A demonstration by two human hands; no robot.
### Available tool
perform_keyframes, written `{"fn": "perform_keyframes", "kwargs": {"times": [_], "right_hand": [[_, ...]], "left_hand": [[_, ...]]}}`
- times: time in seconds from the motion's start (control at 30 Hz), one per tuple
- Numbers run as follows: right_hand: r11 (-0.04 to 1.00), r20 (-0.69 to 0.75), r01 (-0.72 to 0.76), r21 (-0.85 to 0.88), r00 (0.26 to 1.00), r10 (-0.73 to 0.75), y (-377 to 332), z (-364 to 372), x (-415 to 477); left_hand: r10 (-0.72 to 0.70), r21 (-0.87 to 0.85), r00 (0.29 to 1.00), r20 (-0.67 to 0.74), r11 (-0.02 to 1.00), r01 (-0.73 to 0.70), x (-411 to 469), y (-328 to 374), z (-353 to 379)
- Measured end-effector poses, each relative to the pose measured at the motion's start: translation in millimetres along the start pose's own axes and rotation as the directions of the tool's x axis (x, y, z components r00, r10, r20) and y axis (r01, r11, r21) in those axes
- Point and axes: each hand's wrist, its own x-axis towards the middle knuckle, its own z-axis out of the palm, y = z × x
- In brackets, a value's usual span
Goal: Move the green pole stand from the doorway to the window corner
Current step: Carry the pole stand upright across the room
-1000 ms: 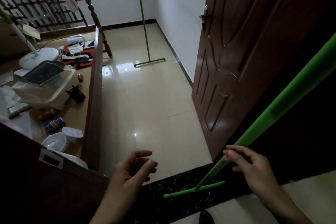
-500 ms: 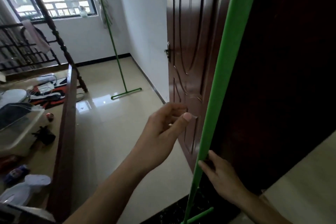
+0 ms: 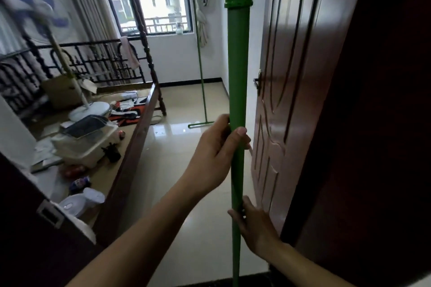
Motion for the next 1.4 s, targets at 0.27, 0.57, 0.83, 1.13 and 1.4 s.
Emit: {"fn": "perform_keyframes", "kwargs": {"times": [0.27, 0.57, 0.83, 1.13, 1.4], "right_hand": [[0.994, -0.005, 0.086, 0.071, 0.996, -0.086, -12.4, 20.5, 58.6], [0.992, -0.014, 0.096, 0.079, 0.995, -0.096, -50.8, 71.4, 156.9], [0.994, -0.02, 0.105, 0.027, 0.994, -0.104, -83.9, 102.0, 250.3], [0.989, -0.001, 0.146, 0.024, 0.989, -0.146, -94.9, 124.6, 359.8], [0.986, 0.033, 0.163, 0.045, 0.986, -0.165, -96.7, 133.4, 490.7]], "left_hand": [[-0.041, 0.042, 0.994, -0.106, 0.998, 0.045, 33.2, -23.6, -32.7], [-0.028, 0.074, 0.986, -0.167, 0.996, 0.041, 85.9, -75.7, -118.4], [-0.038, 0.084, 0.974, -0.223, 0.995, 0.058, 147.0, -124.8, -181.2], [-0.041, 0.078, 0.968, -0.246, 0.995, 0.062, 224.4, -182.2, -236.7], [-0.06, 0.093, 0.961, -0.268, 0.992, 0.088, 324.5, -244.7, -283.5]]}}
